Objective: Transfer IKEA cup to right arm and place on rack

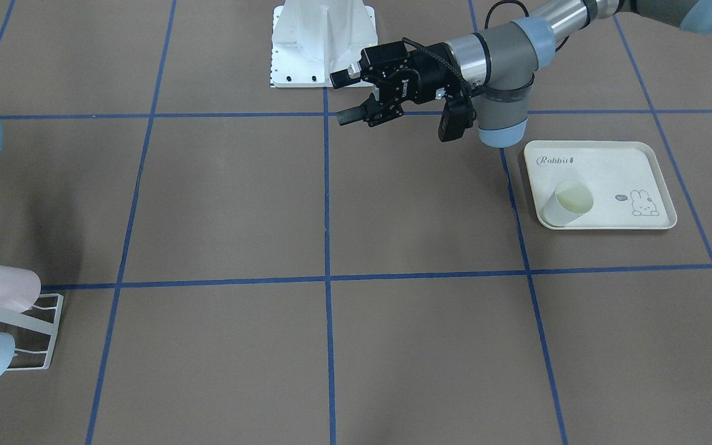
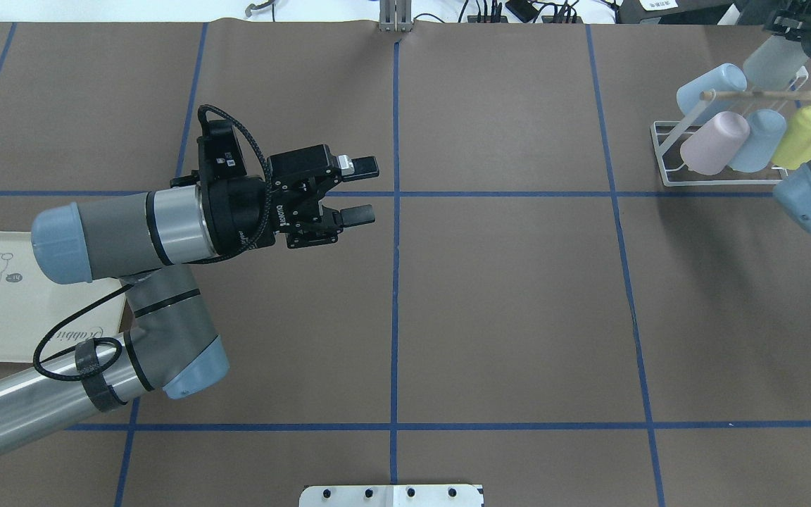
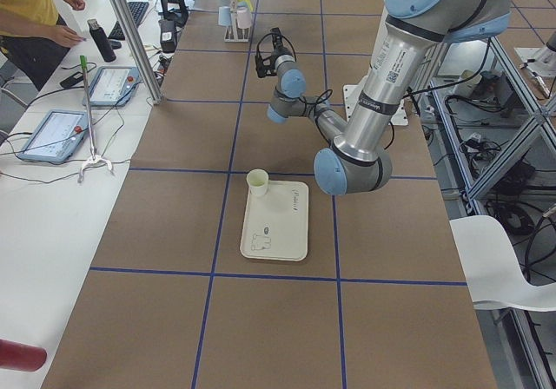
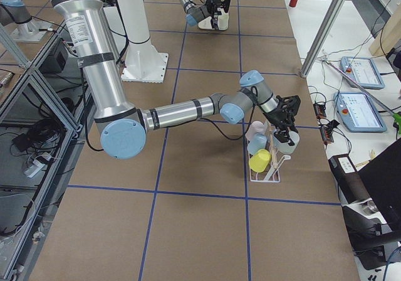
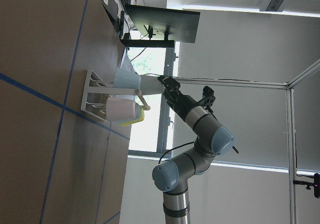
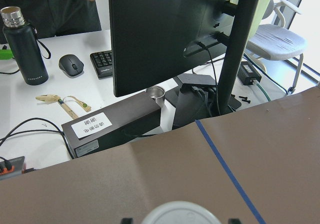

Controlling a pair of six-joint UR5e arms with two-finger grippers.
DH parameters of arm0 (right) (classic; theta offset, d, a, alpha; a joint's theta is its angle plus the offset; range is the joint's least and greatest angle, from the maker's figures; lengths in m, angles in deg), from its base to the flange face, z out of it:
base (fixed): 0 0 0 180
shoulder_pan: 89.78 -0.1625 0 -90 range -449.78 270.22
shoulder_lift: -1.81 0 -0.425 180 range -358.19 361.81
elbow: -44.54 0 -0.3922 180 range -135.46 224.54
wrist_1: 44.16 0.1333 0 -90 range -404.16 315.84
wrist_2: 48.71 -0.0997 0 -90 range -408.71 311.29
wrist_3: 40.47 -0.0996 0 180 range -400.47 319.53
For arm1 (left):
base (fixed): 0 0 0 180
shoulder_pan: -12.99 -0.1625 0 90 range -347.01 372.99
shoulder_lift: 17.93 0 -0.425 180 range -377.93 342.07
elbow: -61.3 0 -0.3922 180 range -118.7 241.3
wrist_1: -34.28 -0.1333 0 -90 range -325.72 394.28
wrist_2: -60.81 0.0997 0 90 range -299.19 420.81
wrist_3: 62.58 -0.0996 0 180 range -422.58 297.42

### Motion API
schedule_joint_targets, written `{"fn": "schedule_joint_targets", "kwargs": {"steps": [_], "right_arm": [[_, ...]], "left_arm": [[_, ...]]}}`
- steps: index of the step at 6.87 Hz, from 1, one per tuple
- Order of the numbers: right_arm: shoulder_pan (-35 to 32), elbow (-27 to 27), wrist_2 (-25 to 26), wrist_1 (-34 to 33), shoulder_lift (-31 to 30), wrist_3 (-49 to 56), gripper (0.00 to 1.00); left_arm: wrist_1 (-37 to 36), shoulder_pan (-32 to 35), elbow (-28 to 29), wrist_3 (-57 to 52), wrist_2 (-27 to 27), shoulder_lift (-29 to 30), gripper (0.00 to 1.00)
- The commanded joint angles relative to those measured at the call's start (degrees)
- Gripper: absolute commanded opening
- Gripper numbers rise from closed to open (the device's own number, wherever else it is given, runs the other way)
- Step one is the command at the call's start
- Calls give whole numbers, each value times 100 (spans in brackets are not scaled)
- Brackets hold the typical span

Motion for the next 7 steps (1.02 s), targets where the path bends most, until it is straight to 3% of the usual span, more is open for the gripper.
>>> {"fn": "schedule_joint_targets", "kwargs": {"steps": [1,7], "right_arm": [[53,13,2,-7,-10,-3,0],[194,21,125,-7,-80,6,0]], "left_arm": [[0,-5,3,-3,0,3,100],[0,-76,-6,-3,149,47,100]]}}
